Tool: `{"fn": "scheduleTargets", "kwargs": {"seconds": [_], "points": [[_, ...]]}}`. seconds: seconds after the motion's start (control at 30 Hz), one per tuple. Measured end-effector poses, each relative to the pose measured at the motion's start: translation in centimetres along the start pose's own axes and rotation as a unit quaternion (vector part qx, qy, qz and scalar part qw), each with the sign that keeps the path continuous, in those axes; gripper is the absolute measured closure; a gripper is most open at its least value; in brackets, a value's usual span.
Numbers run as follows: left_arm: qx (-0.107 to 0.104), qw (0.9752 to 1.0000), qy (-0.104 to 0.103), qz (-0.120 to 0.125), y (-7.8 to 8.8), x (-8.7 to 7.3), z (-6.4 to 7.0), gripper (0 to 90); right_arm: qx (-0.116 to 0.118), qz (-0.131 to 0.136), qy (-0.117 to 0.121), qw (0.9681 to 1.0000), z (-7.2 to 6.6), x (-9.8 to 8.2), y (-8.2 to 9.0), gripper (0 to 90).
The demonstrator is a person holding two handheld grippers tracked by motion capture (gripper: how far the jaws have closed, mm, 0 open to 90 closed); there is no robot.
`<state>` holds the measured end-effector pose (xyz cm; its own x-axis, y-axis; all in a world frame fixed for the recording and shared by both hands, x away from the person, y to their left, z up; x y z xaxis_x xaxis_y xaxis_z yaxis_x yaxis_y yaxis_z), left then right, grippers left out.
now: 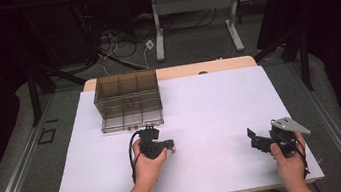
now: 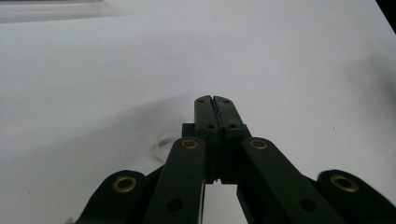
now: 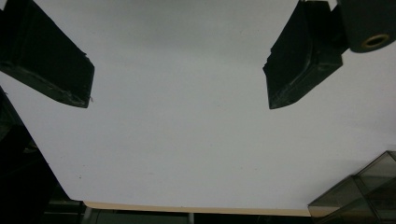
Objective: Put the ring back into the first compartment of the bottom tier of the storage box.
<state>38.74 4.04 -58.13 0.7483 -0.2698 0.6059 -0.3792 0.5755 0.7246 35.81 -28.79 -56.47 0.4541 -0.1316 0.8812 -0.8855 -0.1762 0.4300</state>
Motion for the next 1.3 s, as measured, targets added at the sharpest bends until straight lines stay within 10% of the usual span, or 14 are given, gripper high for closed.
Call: {"fn": "scheduleTargets", "kwargs": {"seconds": [1.3], "points": [[0.033,0.9979,-0.012,0.054,2.3,0.9,-1.8,90.0,0.001,-0.008,-0.002,1.0000,0.1,-0.2,0.0,8.0]]}}
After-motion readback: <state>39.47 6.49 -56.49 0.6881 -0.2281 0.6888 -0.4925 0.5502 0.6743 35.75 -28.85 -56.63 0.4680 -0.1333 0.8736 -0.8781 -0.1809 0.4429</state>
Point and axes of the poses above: each handheld gripper's, and its own axes: y roughly backward along the jaws, x roughly out of its top, z roughly to its right, the point moved 7 cm from there along -y, roughly forward along the jaws, and after that the axes turned 10 degrees about -y, right-handed, at the moved point
